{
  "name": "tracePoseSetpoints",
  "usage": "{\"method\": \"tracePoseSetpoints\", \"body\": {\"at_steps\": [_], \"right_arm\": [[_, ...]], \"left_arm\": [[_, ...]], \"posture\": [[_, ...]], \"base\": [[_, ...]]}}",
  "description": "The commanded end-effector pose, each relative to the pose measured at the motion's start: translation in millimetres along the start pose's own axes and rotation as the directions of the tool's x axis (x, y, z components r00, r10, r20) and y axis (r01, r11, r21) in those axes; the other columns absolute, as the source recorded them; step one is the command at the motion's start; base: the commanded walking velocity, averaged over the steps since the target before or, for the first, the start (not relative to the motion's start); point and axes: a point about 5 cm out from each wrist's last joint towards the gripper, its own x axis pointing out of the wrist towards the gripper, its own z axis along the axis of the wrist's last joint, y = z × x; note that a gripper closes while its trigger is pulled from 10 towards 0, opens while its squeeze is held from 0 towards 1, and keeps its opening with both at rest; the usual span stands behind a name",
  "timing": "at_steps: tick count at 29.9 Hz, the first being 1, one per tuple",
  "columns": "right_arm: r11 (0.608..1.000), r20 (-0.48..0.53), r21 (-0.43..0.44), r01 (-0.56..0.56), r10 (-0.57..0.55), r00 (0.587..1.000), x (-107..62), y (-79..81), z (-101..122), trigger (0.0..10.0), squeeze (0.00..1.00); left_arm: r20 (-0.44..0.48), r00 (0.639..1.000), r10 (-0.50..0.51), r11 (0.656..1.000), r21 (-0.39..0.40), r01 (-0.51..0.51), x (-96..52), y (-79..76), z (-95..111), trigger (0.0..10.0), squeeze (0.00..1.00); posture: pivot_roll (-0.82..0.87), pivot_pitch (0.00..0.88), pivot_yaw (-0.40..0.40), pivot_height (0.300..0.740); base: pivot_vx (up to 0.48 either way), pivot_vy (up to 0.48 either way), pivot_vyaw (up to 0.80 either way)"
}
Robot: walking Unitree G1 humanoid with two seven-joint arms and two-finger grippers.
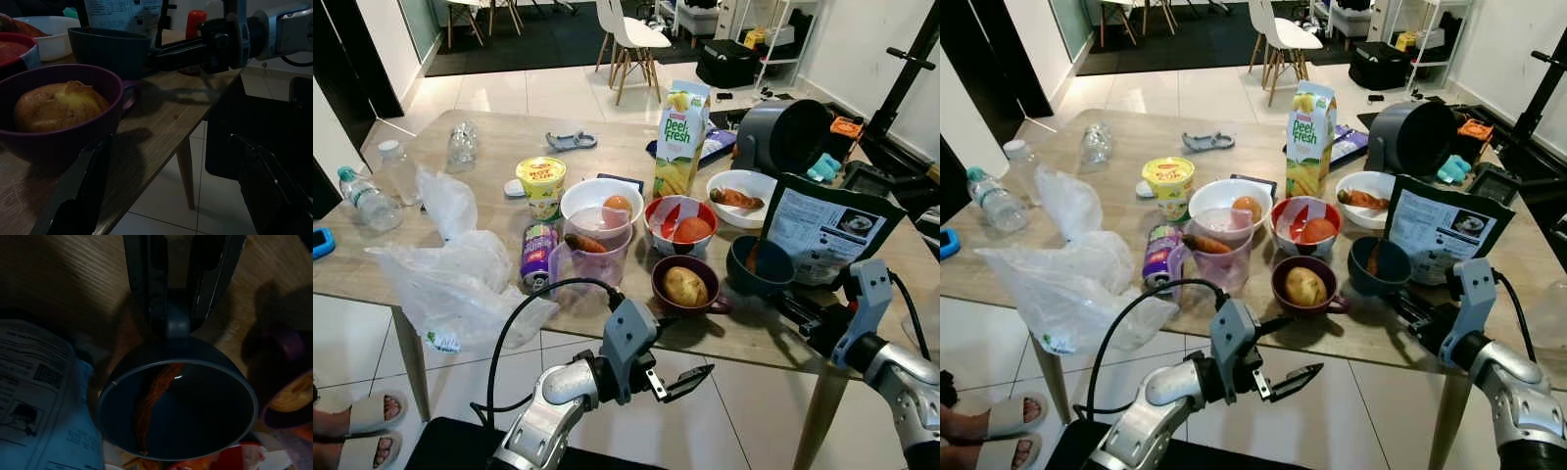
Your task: Restocking fridge
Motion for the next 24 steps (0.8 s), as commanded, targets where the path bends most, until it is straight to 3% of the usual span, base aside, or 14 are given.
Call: {"method": "tracePoseSetpoints", "body": {"at_steps": [1,11,24], "right_arm": [[1.0,0.05,-0.021,-0.016,0.017,0.999,-8.3,-3.0,11,10.0,0.0],[0.996,0.048,-0.067,-0.061,0.064,0.997,-34.6,-10.7,20,10.0,0.0],[0.991,0.015,-0.057,-0.122,0.123,0.992,-65.9,-14.9,26,10.0,0.0]], "left_arm": [[-0.009,1.0,-0.008,1.0,0.01,0.008,-1.1,-0.1,-1,10.0,0.0],[-0.038,0.999,-0.004,1.0,0.01,0.005,-3.0,-3.1,-8,10.0,0.0],[-0.106,0.994,0.02,1.0,0.009,-0.019,-8.0,-2.1,-19,10.0,0.0]], "posture": [[0.06,0.053,0.0,0.74],[0.06,0.056,-0.002,0.74],[0.06,0.056,0.001,0.74]], "base": [[0.0,0.0,0.0],[0.0,0.0,0.0],[0.0,0.0,0.0]]}}
